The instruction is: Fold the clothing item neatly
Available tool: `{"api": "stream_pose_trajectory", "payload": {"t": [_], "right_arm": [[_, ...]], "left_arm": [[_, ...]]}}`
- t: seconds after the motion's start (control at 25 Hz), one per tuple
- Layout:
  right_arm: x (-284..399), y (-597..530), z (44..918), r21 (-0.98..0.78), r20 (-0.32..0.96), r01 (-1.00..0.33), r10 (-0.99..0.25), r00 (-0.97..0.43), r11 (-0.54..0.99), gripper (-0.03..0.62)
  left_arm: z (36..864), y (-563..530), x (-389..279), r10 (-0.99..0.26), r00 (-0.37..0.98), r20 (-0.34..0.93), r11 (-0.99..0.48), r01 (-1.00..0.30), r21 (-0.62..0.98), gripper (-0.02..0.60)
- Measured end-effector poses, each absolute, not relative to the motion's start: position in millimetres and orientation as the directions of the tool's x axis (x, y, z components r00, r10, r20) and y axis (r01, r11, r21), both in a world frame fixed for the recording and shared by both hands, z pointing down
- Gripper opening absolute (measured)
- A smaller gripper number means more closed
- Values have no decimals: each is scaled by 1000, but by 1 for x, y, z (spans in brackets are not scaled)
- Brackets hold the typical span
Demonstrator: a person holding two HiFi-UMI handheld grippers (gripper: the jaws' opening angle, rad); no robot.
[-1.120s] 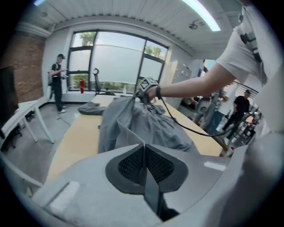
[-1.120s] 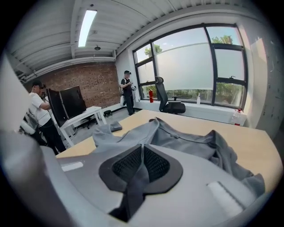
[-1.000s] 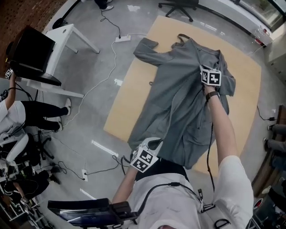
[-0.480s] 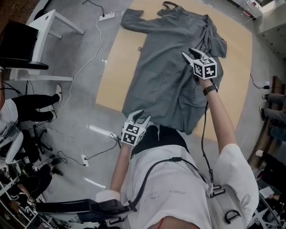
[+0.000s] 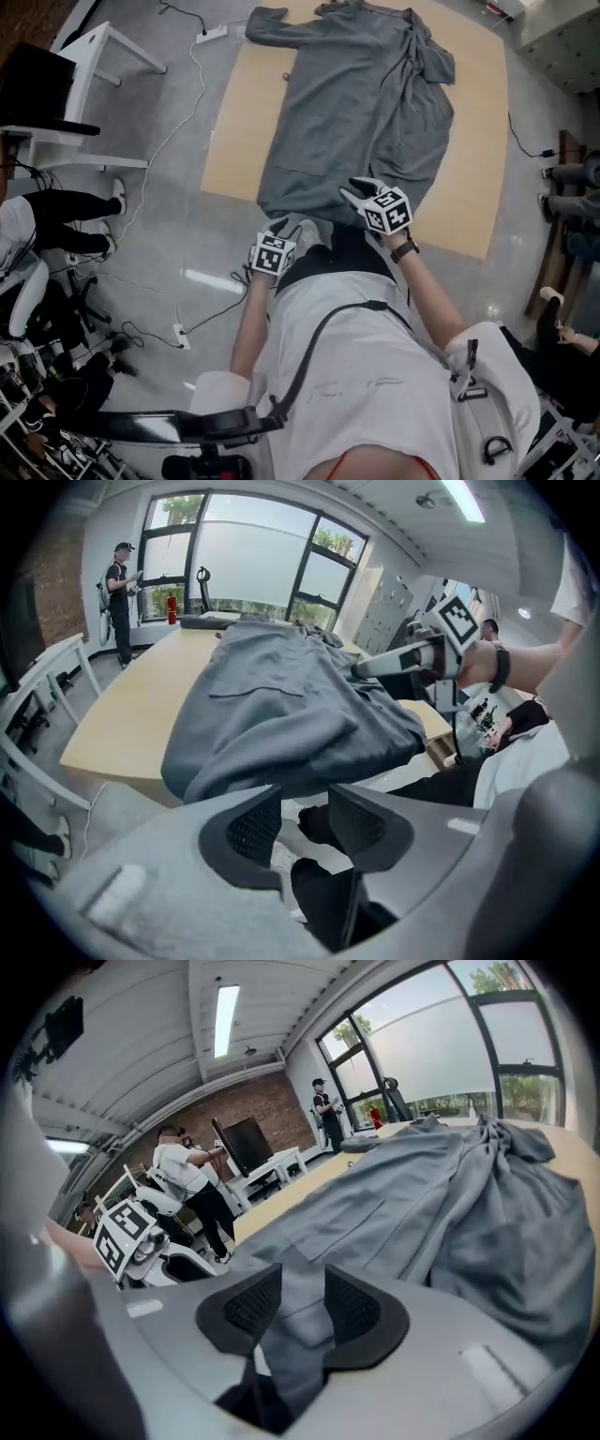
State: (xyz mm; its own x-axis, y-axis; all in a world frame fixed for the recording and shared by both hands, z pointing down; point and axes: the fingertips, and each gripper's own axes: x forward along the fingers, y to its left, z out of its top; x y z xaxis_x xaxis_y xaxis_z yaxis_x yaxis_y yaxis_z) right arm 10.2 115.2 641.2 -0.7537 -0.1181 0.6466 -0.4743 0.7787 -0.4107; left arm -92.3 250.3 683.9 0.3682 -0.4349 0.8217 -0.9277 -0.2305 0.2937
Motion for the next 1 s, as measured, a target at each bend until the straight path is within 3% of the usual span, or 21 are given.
{"api": "stream_pose_trajectory", "payload": {"t": [0.24,0.48,0.52,0.56,0.68,1.0], "right_arm": [[4,177,695,-331,759,-477,-71,-647,814,147],[-10,163,713,-178,795,-457,-146,-588,871,141],[-13,159,711,-178,795,-456,-146,-589,872,125],[-16,157,709,-186,793,-453,-139,-593,872,108],[-18,155,703,-226,774,-433,-109,-623,873,40],[-12,168,615,-480,640,-351,47,-767,804,35]], "left_arm": [[712,245,-129,-529,146,836,-77,-989,124,164],[729,232,-143,-537,24,844,-79,-997,-22,161],[731,227,-147,-536,2,844,-56,-998,-33,135],[730,225,-151,-538,-17,843,-28,-999,-38,49],[714,229,-151,-565,5,825,-9,-1000,0,12],[633,275,-123,-548,265,793,-235,-959,158,12]]}}
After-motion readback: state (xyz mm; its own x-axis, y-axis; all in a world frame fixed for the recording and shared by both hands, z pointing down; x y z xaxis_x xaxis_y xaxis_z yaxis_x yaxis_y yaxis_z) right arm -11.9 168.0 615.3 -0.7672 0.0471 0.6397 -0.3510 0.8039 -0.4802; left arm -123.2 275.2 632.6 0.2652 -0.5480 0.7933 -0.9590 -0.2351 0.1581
